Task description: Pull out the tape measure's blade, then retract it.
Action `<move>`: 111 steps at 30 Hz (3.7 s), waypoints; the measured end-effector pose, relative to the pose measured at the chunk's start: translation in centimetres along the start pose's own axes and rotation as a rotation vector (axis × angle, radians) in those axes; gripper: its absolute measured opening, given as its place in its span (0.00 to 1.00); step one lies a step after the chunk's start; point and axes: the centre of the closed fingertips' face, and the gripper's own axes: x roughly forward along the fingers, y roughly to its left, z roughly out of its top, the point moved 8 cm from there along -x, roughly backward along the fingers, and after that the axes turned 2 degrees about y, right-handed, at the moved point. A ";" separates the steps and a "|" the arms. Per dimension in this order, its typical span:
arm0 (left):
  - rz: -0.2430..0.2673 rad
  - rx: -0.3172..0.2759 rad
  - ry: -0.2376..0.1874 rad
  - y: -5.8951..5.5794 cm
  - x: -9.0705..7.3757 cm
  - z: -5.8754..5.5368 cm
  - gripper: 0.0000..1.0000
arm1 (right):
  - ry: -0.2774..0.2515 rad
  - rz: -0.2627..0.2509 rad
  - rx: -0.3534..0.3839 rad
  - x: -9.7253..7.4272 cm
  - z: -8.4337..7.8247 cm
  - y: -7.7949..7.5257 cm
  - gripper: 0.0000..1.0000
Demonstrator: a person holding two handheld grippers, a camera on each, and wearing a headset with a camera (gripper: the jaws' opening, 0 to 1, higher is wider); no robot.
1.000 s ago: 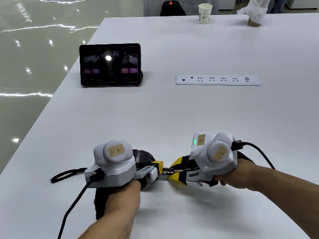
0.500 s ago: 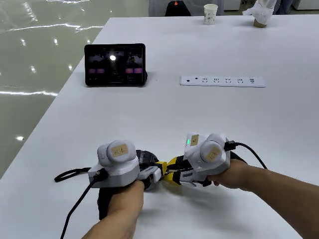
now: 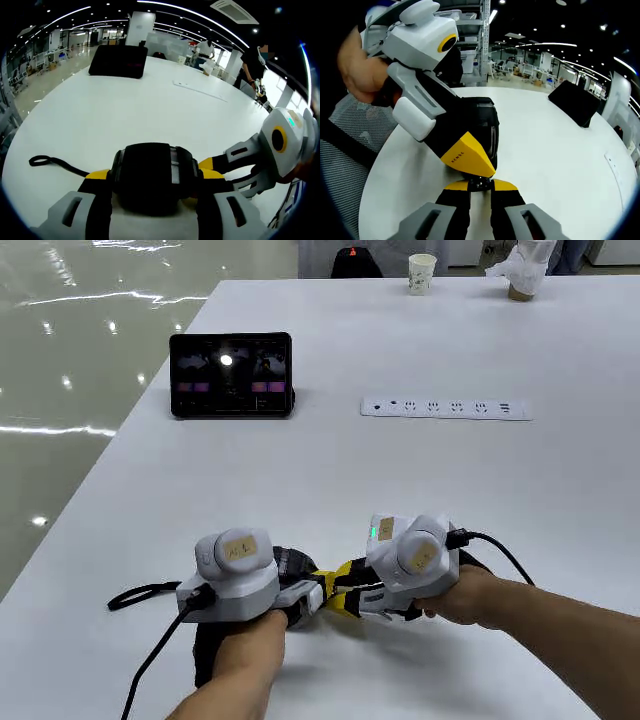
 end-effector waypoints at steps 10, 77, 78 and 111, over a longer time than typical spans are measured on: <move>-0.001 -0.007 0.003 0.0 0.0 0.0 0.66 | 0.043 -0.010 -0.033 0.0 0.3 0.1 0.13; -0.175 0.346 -0.029 2.2 -7.3 -1.8 0.74 | -0.018 -0.320 0.264 -13.8 -4.6 7.0 0.59; -0.180 0.350 -0.032 2.2 -7.5 -1.8 0.75 | -0.019 -0.323 0.268 -13.9 -4.6 7.1 0.61; -0.328 0.505 -0.091 4.3 -10.2 -2.8 0.85 | -0.113 -0.431 0.365 -17.3 -6.7 10.6 0.85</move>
